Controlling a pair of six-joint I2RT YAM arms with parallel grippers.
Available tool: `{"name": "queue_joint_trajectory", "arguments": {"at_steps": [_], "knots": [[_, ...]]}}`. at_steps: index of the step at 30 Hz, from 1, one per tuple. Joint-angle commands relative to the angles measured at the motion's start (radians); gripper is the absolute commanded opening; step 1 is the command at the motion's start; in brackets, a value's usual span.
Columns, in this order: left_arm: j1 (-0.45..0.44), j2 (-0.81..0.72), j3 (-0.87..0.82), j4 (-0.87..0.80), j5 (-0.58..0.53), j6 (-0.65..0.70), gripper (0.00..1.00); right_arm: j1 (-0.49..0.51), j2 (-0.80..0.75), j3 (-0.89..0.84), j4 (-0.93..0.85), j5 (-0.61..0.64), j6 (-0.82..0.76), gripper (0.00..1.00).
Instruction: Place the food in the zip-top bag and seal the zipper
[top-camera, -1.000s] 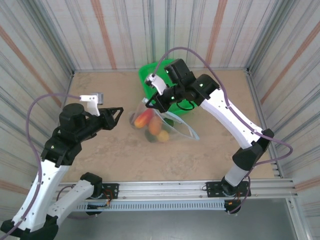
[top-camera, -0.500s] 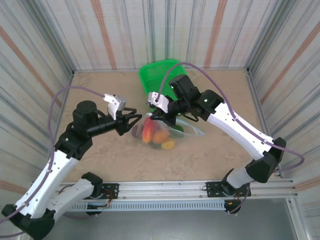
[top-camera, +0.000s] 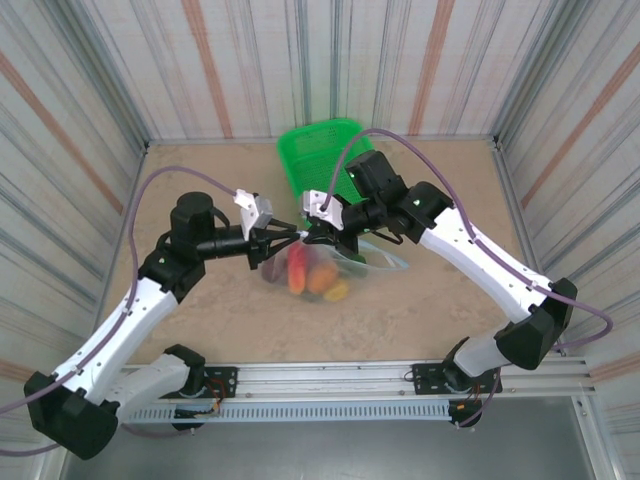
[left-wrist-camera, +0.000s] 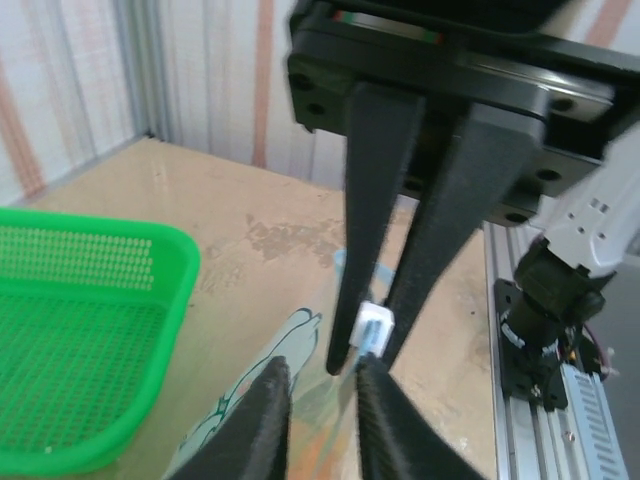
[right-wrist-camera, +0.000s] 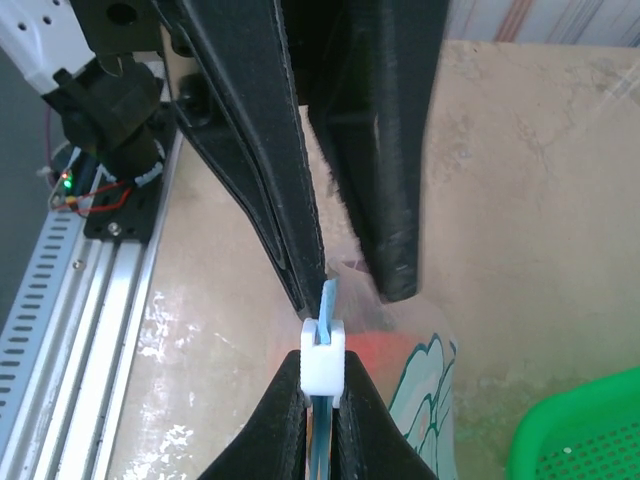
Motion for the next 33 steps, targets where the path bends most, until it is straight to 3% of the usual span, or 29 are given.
{"name": "queue_joint_trajectory", "arguments": {"at_steps": [1,9,15,21,23,25,28,33], "knots": [[-0.008,0.015,0.035,0.015,0.122,0.058,0.14,-0.008,-0.037,-0.012,0.042,-0.081,-0.011,0.00],[-0.016,-0.009,-0.058,0.111,0.142,0.042,0.16,-0.032,-0.059,-0.052,0.081,-0.109,0.014,0.00],[-0.020,0.004,-0.053,0.123,0.152,0.038,0.00,-0.028,-0.053,-0.068,0.091,-0.124,0.034,0.00],[-0.030,-0.021,-0.070,0.122,0.125,0.064,0.00,-0.030,-0.068,-0.075,0.091,-0.089,0.048,0.00],[-0.031,-0.024,-0.071,0.118,0.113,0.071,0.00,-0.032,-0.086,-0.094,0.117,-0.067,0.066,0.18],[-0.031,-0.025,-0.072,0.115,0.101,0.074,0.00,-0.036,-0.113,-0.125,0.166,-0.060,0.091,0.28],[-0.031,-0.027,-0.073,0.115,0.094,0.077,0.00,-0.040,-0.147,-0.165,0.241,-0.084,0.140,0.33],[-0.037,-0.026,-0.074,0.111,0.090,0.079,0.00,-0.062,-0.161,-0.190,0.331,-0.163,0.223,0.33]]}}
